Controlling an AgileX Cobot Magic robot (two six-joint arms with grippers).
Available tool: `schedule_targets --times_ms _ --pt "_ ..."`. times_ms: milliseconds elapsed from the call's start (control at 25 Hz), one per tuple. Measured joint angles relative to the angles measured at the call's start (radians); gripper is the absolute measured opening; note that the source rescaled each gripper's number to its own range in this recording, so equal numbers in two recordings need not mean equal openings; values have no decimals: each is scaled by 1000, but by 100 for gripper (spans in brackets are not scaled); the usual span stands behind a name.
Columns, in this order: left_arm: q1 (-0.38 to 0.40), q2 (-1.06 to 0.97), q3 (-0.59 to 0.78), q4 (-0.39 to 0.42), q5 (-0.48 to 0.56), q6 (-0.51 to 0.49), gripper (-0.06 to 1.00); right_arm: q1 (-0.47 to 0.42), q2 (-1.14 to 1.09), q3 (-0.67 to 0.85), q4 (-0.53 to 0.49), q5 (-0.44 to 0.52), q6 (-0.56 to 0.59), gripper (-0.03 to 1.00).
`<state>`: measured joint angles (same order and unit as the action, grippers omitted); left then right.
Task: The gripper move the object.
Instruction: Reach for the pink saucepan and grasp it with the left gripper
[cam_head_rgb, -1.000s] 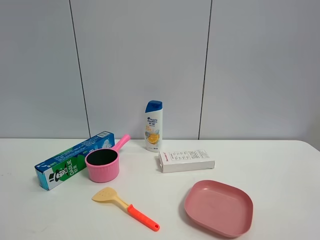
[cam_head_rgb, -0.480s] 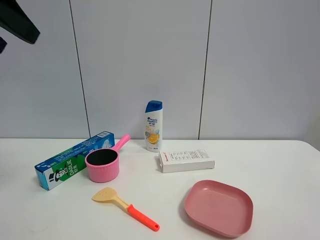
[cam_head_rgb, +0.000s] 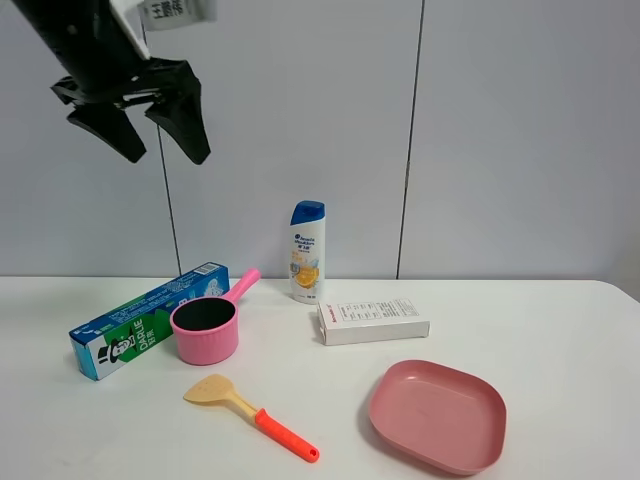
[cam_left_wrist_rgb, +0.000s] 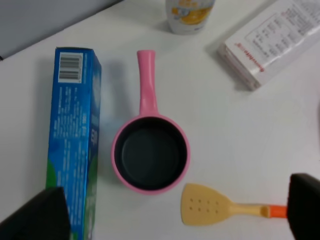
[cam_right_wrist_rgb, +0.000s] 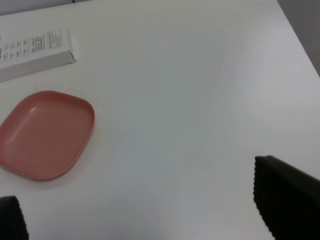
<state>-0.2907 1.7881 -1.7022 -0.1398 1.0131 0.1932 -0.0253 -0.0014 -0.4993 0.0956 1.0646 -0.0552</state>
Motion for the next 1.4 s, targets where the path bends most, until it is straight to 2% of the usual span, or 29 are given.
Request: schedule_targets --times_ms 160,280,480,760,1400 --pt "-37 174 -212 46 118 -25 100 0 0 0 0 0 0 100" --pt "-50 297 -344 50 181 -25 100 0 0 0 0 0 0 100" --pt "-61 466 -474 53 196 -23 100 0 0 0 0 0 0 100" --pt "-64 584 -495 60 198 0 100 0 0 0 0 0 0 100" --pt "-64 630 -500 53 174 64 100 0 0 0 0 0 0 100"
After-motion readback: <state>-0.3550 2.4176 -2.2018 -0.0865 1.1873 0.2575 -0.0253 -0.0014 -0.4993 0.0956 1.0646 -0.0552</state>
